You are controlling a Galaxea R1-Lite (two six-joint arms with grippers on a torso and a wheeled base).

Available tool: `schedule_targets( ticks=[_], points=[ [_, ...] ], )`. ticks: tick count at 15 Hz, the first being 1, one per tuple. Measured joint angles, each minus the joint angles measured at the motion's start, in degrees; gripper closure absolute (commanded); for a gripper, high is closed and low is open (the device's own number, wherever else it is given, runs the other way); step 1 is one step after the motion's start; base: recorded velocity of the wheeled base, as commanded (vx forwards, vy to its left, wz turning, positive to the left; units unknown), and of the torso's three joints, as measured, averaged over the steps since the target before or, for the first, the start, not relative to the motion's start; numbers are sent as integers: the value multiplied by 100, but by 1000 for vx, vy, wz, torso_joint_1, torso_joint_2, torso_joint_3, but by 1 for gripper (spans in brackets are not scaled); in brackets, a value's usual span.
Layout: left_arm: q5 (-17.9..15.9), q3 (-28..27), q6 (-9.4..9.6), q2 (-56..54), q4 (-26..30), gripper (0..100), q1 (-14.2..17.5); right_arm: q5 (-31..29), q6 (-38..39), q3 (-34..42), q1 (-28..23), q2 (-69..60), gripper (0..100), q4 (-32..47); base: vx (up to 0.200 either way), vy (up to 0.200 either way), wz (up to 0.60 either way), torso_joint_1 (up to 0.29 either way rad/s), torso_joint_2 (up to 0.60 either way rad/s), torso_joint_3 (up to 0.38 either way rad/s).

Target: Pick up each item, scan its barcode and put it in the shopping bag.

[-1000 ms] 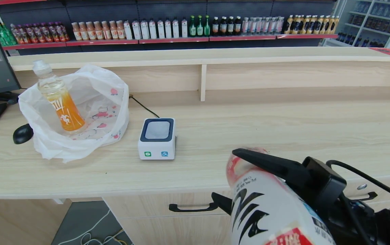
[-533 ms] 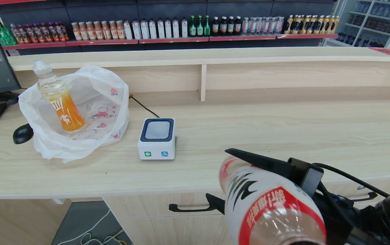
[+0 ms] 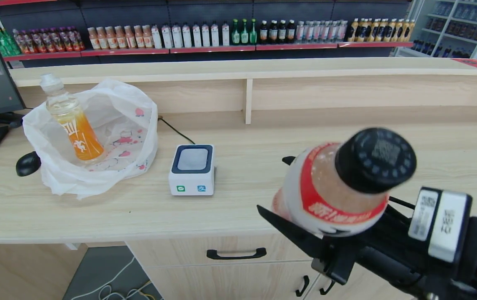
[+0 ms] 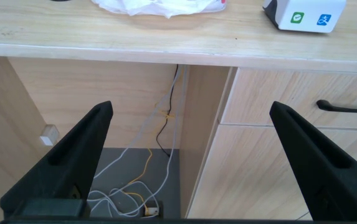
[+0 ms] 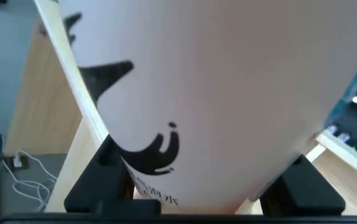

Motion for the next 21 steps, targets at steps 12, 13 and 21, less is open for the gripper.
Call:
schedule_targets(
  ticks=[12, 13, 21],
  points=[
    [2, 0, 0, 0, 0, 0, 0, -1184, 2844, -256, -2280, 123, 100, 5, 0, 0, 0, 0, 0, 0],
    [5, 0, 0, 0, 0, 0, -2, -1257, 2842, -240, -2295, 154, 100, 5, 0, 0, 0, 0, 0, 0],
    [5, 0, 5, 0, 0, 0, -2, -1263, 2985, -218, -2295, 254, 100, 2, 0, 0, 0, 0, 0, 0]
  ],
)
